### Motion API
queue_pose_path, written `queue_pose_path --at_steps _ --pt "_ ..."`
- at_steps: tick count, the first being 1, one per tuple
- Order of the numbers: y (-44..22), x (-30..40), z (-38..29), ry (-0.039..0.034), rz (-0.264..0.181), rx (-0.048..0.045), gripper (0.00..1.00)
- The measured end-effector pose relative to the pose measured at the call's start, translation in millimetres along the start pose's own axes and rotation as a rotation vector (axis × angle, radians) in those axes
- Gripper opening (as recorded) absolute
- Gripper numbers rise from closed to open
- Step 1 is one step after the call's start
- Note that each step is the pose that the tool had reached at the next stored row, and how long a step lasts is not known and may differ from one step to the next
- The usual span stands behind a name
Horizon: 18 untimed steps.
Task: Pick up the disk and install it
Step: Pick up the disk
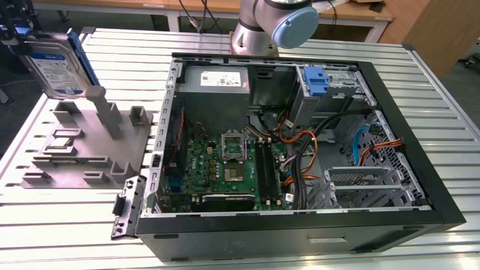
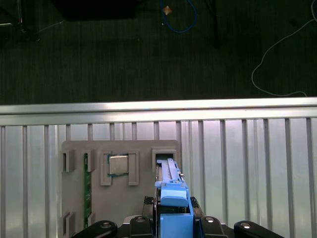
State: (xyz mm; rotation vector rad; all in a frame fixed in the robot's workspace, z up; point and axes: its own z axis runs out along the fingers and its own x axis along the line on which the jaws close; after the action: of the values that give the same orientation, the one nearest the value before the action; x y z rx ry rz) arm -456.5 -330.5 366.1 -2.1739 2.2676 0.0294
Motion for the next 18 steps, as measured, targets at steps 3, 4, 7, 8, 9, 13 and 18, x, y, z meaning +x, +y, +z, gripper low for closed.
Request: queue_pose_path --at_steps 3,4,7,8,9,13,18 --pt "0.0 0.0 -1.3 0.0 0.0 0.0001 0.36" --pt "0.0 0.0 -1.8 -0.0001 0.0 0.0001 0.36" --pt "0.1 -0.1 -2.7 -0.0001 0.0 0.0002 0.36" --pt "0.0 -0.1 -2.9 -0.0001 0.0 0.0002 0.36" --pt "0.1 0.0 -3.1 0.0 0.0 0.0001 0.36" --pt "0.1 -0.1 -4.3 0.0 0.0 0.0 0.36" --pt "0.1 -0.1 -6.0 -0.0001 0.0 0.0001 0.36"
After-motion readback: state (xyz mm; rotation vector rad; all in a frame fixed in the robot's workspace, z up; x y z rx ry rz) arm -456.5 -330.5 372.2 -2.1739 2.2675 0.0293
